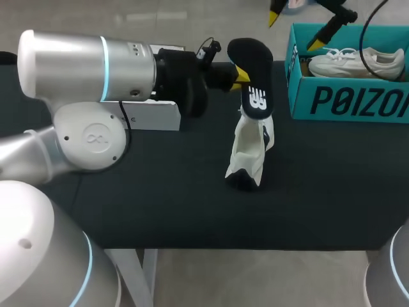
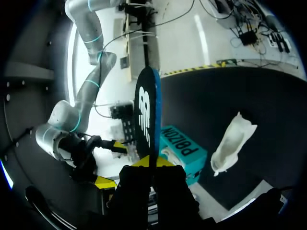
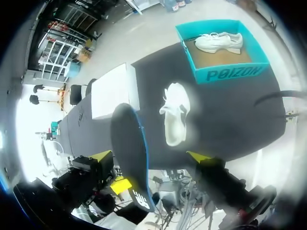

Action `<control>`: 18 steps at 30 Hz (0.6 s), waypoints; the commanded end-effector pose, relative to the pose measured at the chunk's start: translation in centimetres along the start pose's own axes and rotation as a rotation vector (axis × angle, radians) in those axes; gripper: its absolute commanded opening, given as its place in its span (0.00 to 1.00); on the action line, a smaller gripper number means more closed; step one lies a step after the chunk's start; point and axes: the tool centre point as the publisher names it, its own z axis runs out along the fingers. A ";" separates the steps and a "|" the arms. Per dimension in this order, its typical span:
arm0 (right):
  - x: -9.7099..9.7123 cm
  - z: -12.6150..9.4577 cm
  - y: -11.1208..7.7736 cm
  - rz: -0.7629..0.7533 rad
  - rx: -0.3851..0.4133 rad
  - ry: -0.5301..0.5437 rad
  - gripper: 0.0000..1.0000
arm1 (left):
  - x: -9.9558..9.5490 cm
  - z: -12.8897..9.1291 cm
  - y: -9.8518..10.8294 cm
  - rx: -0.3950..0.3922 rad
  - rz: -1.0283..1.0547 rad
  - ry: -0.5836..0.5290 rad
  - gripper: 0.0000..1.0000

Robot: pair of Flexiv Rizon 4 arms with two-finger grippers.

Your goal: Take the shoe out of the shoebox, open the shoe tongue, remove and reinsert the insole, then place the shoe into the shoebox

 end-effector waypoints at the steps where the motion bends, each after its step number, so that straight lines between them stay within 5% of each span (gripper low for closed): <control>1: -2.3 0.9 -0.3 -0.029 0.009 0.446 1.00 | 0.1 -0.5 0.0 -0.005 -0.004 -0.008 0.00; 6: -2.1 1.6 0.0 -0.066 0.021 0.560 1.00 | 0.0 -0.4 0.1 -0.005 -0.009 -0.011 0.00; 18: -0.7 2.0 0.2 -0.103 0.044 0.536 1.00 | 0.1 -0.1 -0.2 0.006 -0.011 -0.001 0.00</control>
